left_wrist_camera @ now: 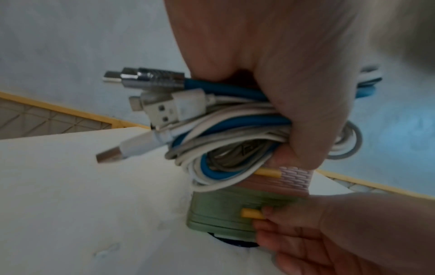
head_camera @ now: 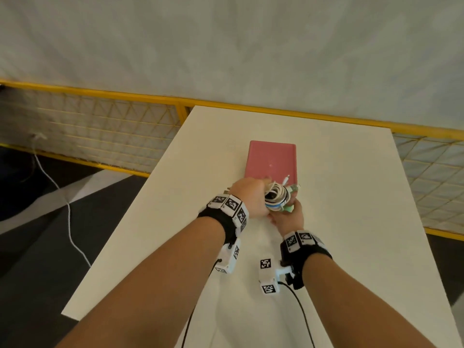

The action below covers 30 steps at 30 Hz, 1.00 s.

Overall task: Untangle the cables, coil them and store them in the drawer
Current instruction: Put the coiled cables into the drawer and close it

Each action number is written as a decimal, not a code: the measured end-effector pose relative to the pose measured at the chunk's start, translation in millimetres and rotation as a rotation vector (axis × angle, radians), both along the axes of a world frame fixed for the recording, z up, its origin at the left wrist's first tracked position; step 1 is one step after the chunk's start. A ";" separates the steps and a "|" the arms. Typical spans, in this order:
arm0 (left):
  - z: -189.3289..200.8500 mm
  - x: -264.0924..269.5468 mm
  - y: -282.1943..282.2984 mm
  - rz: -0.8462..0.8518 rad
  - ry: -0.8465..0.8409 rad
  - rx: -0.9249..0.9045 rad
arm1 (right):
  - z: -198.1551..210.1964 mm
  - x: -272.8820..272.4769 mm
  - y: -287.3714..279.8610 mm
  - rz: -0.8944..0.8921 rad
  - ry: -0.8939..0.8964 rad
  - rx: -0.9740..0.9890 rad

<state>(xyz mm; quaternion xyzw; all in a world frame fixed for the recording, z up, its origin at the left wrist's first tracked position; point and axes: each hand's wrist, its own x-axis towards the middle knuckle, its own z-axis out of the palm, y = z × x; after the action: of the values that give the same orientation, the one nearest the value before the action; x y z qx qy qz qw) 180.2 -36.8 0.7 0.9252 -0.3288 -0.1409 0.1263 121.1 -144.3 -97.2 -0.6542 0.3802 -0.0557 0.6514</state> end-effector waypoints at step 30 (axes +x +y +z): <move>19.0 -22.6 33.0 0.203 0.132 -0.513 | 17.2 -64.8 13.5 0.247 -0.130 -0.335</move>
<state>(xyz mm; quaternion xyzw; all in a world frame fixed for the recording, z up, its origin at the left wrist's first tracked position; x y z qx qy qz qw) 157.6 -3.8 19.7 0.8801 -0.2504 -0.1000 0.3908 56.3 -130.9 -80.0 -0.7902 0.2395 -0.0800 0.5585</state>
